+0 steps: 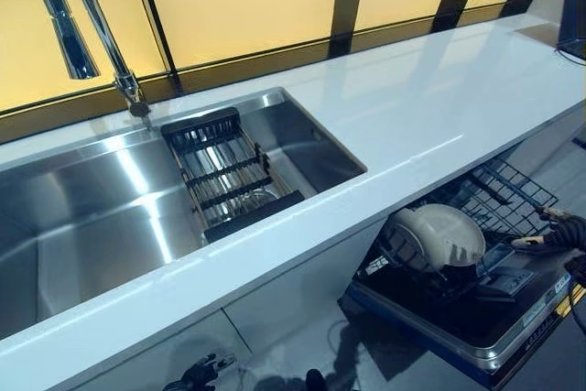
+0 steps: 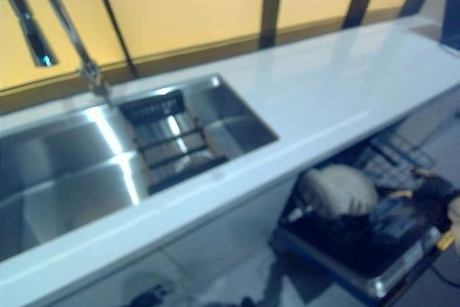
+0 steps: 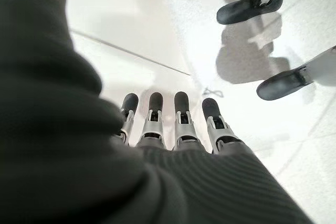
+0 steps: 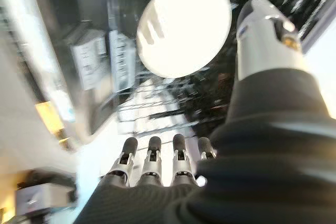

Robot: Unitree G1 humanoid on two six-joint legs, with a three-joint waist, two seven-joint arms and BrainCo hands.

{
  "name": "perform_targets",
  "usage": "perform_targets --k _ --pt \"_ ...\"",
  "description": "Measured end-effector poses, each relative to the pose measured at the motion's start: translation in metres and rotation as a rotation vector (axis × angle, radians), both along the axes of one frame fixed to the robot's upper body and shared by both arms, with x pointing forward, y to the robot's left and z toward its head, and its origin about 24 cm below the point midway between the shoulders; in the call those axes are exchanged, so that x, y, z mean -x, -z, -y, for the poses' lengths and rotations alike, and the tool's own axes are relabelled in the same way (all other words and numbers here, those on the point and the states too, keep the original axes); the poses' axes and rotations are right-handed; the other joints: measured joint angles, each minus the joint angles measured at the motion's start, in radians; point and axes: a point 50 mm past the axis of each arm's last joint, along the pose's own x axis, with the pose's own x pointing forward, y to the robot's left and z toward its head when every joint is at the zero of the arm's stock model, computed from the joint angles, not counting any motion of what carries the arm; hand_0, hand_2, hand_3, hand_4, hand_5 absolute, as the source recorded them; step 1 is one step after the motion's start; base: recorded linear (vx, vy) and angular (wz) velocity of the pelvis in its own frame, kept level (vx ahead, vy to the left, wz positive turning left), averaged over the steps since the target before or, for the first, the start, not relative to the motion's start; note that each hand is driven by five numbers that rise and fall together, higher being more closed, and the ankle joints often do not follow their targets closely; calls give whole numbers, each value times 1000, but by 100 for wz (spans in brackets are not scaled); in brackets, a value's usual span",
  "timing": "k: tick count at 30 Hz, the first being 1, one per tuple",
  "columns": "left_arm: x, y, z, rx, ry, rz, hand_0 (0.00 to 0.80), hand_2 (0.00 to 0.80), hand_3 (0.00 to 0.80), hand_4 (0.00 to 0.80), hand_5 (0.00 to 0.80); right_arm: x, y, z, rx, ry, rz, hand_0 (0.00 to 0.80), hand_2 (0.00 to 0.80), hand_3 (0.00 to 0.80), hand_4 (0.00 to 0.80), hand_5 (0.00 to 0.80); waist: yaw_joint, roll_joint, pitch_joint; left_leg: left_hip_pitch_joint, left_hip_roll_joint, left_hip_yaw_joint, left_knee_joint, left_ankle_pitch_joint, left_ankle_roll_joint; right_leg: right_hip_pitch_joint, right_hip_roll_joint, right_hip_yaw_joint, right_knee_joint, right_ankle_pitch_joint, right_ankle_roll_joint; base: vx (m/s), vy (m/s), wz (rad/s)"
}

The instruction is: Take plates into dishwasher

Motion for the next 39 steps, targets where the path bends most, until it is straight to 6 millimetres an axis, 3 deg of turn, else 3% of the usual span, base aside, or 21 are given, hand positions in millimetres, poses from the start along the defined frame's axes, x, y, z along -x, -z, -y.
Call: perform_targets --k 7,14,19,23,25,28,29,31,32,34,36,38,39 --pt "8 3 -4 -34 -11 -64 0 0 0 0 0 34 22 17 -7 94 -69 0 0 0 0 0 -17 -1 -33 1 8 9 0 -3 -5 1 9 9 0 0 0 17 -43 -5" --pt "21 8 -8 -52 -13 -144 0 0 0 0 0 52 34 22 -16 132 -89 0 0 0 0 0 -26 0 -41 2 16 5 1 -3 -5 4 13 7 0 0 -1 -14 -172 0" --pt "40 11 -19 -88 -45 -220 0 0 0 0 0 61 58 18 -87 173 -118 0 0 0 0 0 -20 -3 -46 -2 27 -26 3 2 -10 14 21 -21 3 -9 -13 -5 -260 15" --pt "49 9 -35 -136 -60 -270 0 0 0 0 0 87 93 20 -175 313 -180 0 0 0 0 0 10 -16 -40 -9 40 -83 5 17 -35 33 30 -74 -1 -25 -37 -126 -272 38" --pt "45 6 -40 -144 -69 -260 0 0 0 0 0 105 108 25 -193 417 -204 0 0 0 0 0 36 -11 -26 -21 44 -91 7 22 -31 29 30 -99 0 -28 -41 -250 2 41" --pt "43 4 -44 -147 -66 -256 0 0 0 0 0 111 118 27 -219 504 -176 0 0 0 0 0 46 -7 -2 -52 46 -83 56 20 -40 15 21 -111 1 -27 -46 -206 80 15" --pt "39 3 -45 -141 -62 -246 0 0 0 0 0 114 121 28 -232 531 -176 0 0 0 0 0 56 -14 16 -71 38 -86 113 -5 -45 8 13 -101 -1 -31 -60 -311 144 -15" --pt "34 3 -43 -130 -59 -234 0 0 0 0 0 118 125 30 -255 576 -176 0 0 0 0 0 74 -24 24 -149 28 -124 386 -129 -3 1 -5 -75 6 -12 -65 -406 220 -42" --pt "28 3 -38 -119 -60 -220 0 0 0 0 0 127 130 33 -260 607 -193 0 0 0 0 0 90 -21 25 -161 19 -145 486 -177 -1 -3 -4 -53 19 -8 -54 -442 294 -43" --pt "12 -1 -36 -118 -53 -187 0 0 0 0 0 150 140 38 -287 694 -230 0 0 0 0 0 81 -14 34 -139 5 -136 432 -197 -2 -25 -6 -86 44 -8 -41 -496 285 -2" --pt "-16 -10 -37 -133 -41 -127 0 0 0 0 0 172 145 42 -310 784 -253 0 0 0 0 0 76 -6 51 -119 -8 -164 308 -200 8 -67 -6 -103 83 -14 -28 -564 254 32" --pt "-40 -21 -43 -161 -64 -63 0 0 0 0 0 178 154 38 -368 828 -255 0 0 0 0 0 74 -36 78 -138 -35 -197 282 -187 36 -115 -26 -94 134 -29 -1 -426 225 25" --pt "-42 -22 -43 -166 -75 -58 0 0 0 0 0 178 153 39 -376 841 -249 0 0 0 0 0 67 -48 88 -148 -46 -206 290 -184 47 -119 -28 -67 142 -38 13 -482 225 35"
